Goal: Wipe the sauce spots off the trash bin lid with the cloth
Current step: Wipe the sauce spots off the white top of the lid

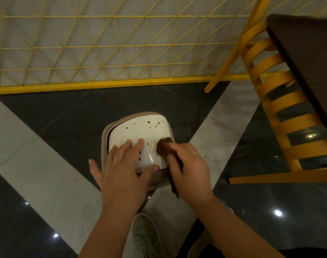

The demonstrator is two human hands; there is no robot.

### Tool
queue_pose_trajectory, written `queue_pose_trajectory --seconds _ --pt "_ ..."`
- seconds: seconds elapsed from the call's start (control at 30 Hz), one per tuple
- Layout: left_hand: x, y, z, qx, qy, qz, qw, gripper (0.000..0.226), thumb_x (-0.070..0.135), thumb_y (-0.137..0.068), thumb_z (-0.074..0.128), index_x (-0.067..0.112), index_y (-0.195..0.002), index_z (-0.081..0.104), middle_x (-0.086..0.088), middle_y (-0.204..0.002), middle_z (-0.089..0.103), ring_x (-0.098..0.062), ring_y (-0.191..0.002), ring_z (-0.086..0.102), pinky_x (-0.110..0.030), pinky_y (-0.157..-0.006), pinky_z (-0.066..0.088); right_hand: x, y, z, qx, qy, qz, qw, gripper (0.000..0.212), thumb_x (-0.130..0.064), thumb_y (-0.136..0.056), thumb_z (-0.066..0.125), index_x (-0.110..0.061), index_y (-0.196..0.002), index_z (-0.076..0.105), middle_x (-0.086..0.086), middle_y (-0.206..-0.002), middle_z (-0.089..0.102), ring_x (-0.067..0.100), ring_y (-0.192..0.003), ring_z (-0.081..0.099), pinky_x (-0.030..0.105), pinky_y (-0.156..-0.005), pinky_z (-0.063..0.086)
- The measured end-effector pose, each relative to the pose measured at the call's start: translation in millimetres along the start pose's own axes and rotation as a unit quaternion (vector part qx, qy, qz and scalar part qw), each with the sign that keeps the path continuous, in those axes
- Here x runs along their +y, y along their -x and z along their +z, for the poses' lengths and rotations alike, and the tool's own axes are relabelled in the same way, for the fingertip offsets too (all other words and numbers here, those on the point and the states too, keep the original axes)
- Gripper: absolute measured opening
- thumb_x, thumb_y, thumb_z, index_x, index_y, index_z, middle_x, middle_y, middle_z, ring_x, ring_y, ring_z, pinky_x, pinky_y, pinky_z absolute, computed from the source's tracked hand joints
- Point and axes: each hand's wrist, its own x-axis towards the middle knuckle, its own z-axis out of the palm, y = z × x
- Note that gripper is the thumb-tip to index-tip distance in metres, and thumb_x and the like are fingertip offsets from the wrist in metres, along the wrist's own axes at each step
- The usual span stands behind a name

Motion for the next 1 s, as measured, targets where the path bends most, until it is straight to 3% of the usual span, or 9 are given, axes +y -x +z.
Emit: queue_pose_trajectory --seconds 0.17,0.27,0.4,0.53,0.67,0.8,1.0 --pt "5 0 -1 -0.002 0.023 -0.013 1.0 0.069 0.055 -0.08 0.064 0.048 -0.142 0.035 0.016 -0.154 0.028 -0.011 -0.144 0.021 -0.053 -0.115 -0.015 28 -32 15 0.01 -0.044 0.197 0.979 0.027 -0.033 -0.095 0.047 -0.036 -0.12 0.057 -0.013 -0.108 0.06 0.004 -0.096 0.057 0.024 -0.087 0.049" --pt "9 -2 -3 -0.017 0.043 -0.031 0.998 0.069 0.051 -0.081 0.065 0.047 -0.142 0.034 0.015 -0.155 0.025 -0.013 -0.144 0.021 -0.052 -0.116 -0.015 30 -7 19 0.015 -0.052 0.228 0.972 0.023 -0.032 -0.095 0.048 -0.037 -0.115 0.058 -0.017 -0.103 0.059 0.0 -0.092 0.055 0.026 -0.089 0.05" --pt "9 -3 -4 -0.022 0.046 -0.039 0.998 0.07 0.048 -0.081 0.067 0.048 -0.142 0.033 0.016 -0.155 0.024 -0.012 -0.144 0.022 -0.053 -0.116 -0.013 13 16 15 0.065 -0.06 0.138 0.986 0.025 -0.025 -0.091 0.055 -0.035 -0.113 0.06 -0.017 -0.104 0.058 0.0 -0.098 0.052 0.021 -0.088 0.046" --pt "8 -2 -4 -0.017 0.047 -0.04 0.998 0.068 0.047 -0.082 0.066 0.049 -0.142 0.032 0.017 -0.155 0.024 -0.011 -0.143 0.025 -0.052 -0.116 -0.015 -8 -24 15 0.048 -0.054 0.026 0.997 0.028 -0.023 -0.091 0.054 -0.029 -0.116 0.062 -0.009 -0.115 0.058 0.006 -0.109 0.047 0.015 -0.092 0.038" --pt "9 -1 -6 -0.023 0.055 -0.037 0.998 0.068 0.049 -0.082 0.065 0.049 -0.142 0.032 0.018 -0.155 0.025 -0.01 -0.143 0.023 -0.054 -0.115 -0.015 2 -63 17 0.037 -0.165 0.109 0.979 0.028 -0.02 -0.092 0.055 -0.028 -0.117 0.064 -0.013 -0.115 0.059 0.001 -0.107 0.051 0.028 -0.098 0.044" --pt "9 -1 -6 -0.022 0.04 -0.035 0.998 0.068 0.054 -0.082 0.062 0.05 -0.142 0.03 0.019 -0.155 0.022 -0.008 -0.143 0.023 -0.053 -0.115 -0.016 17 -38 17 0.026 -0.178 0.168 0.969 0.027 -0.023 -0.094 0.054 -0.032 -0.119 0.062 -0.015 -0.112 0.061 -0.002 -0.102 0.055 0.029 -0.093 0.049" --pt "9 -1 -4 -0.017 0.04 -0.041 0.998 0.068 0.05 -0.084 0.062 0.05 -0.143 0.03 0.018 -0.155 0.022 -0.008 -0.143 0.023 -0.053 -0.115 -0.016 10 5 18 0.078 -0.103 0.009 0.992 0.029 -0.019 -0.089 0.053 -0.025 -0.115 0.064 -0.007 -0.118 0.062 0.005 -0.112 0.053 0.024 -0.099 0.043"
